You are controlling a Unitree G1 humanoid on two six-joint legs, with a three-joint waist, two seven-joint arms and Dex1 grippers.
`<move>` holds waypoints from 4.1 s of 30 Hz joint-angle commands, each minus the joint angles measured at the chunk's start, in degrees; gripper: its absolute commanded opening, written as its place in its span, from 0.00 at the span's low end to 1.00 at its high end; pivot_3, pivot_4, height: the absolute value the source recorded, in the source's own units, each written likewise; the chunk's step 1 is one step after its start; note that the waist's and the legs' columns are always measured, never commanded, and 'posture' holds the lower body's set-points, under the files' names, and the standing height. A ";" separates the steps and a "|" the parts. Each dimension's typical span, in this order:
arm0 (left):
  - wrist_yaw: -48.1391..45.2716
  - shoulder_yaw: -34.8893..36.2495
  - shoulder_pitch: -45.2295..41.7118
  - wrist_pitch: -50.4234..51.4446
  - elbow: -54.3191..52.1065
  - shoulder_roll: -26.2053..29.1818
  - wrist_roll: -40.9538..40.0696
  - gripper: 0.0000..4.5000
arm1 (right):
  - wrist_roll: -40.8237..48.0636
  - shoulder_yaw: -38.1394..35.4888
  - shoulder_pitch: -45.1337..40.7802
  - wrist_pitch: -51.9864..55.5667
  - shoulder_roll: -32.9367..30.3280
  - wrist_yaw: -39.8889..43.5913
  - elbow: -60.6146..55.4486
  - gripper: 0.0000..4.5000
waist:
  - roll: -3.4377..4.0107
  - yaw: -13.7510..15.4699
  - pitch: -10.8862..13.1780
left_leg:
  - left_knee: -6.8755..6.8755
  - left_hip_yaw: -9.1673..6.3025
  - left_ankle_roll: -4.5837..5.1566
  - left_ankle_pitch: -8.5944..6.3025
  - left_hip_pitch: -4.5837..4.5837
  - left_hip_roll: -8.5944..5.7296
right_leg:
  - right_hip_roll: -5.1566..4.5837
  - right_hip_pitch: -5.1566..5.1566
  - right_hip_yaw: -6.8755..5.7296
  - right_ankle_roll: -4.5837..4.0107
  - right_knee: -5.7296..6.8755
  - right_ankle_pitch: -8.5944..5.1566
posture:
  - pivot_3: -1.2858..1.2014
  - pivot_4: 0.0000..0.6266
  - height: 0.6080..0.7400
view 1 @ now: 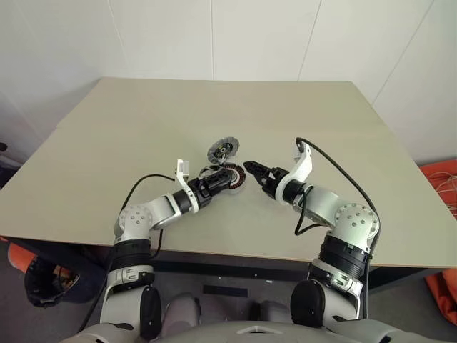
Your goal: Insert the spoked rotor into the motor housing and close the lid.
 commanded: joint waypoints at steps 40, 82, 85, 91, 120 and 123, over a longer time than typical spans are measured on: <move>-6.00 -1.43 -0.40 -3.23 2.96 1.45 0.80 0.90 | 13.80 8.94 -3.45 -10.23 2.69 -9.14 19.61 0.75 | -0.03 -0.21 -0.02 | -0.21 0.01 -0.24 0.14 0.13 0.03 | 0.00 0.00 0.00 -0.16 -0.05 -0.10 | 0.52 0.00 1.00; -3.37 1.71 2.38 4.37 -8.18 1.37 -11.10 0.90 | 30.18 14.24 1.48 -17.45 -3.98 -16.25 15.57 0.06 | -0.03 -0.14 -0.02 | 0.02 -0.01 -0.28 0.17 -0.85 0.02 | 0.00 -0.83 -0.04 0.15 0.06 0.16 | 0.52 0.00 1.00; -3.50 1.09 3.73 4.76 -9.26 3.18 -10.44 0.90 | 30.32 14.52 1.96 -18.33 -5.26 -15.97 15.82 0.06 | -0.04 -0.08 -0.02 | 0.02 -0.01 -0.27 0.17 -0.86 0.02 | 0.00 -0.83 -0.04 0.16 0.06 0.17 | 0.52 0.00 1.00; -5.35 -1.09 7.35 3.66 -12.33 7.99 -8.59 0.90 | 30.53 15.18 2.54 -19.94 -7.40 -15.19 16.28 0.06 | -0.03 -0.17 -0.02 | 0.02 -0.02 -0.27 0.17 -0.85 0.02 | 0.01 -0.85 -0.04 0.17 0.09 0.18 | 0.52 0.00 1.00; -17.25 -16.73 15.91 -29.86 -22.64 13.46 15.65 1.00 | 27.41 17.79 4.36 -21.02 -9.52 -11.81 16.43 0.06 | -0.04 -0.19 -0.03 | 0.28 -0.03 -0.27 0.17 -0.83 0.05 | 0.00 -0.75 -0.04 0.18 0.21 0.22 | 0.52 0.00 1.00; -17.59 -16.81 16.23 -30.85 -23.26 13.50 15.82 1.00 | 26.72 18.02 4.35 -21.13 -9.44 -11.31 16.86 0.06 | -0.04 -0.22 -0.03 | 0.29 -0.03 -0.27 0.17 -0.83 0.06 | 0.00 -0.75 -0.04 0.14 0.22 0.24 | 0.52 0.00 1.00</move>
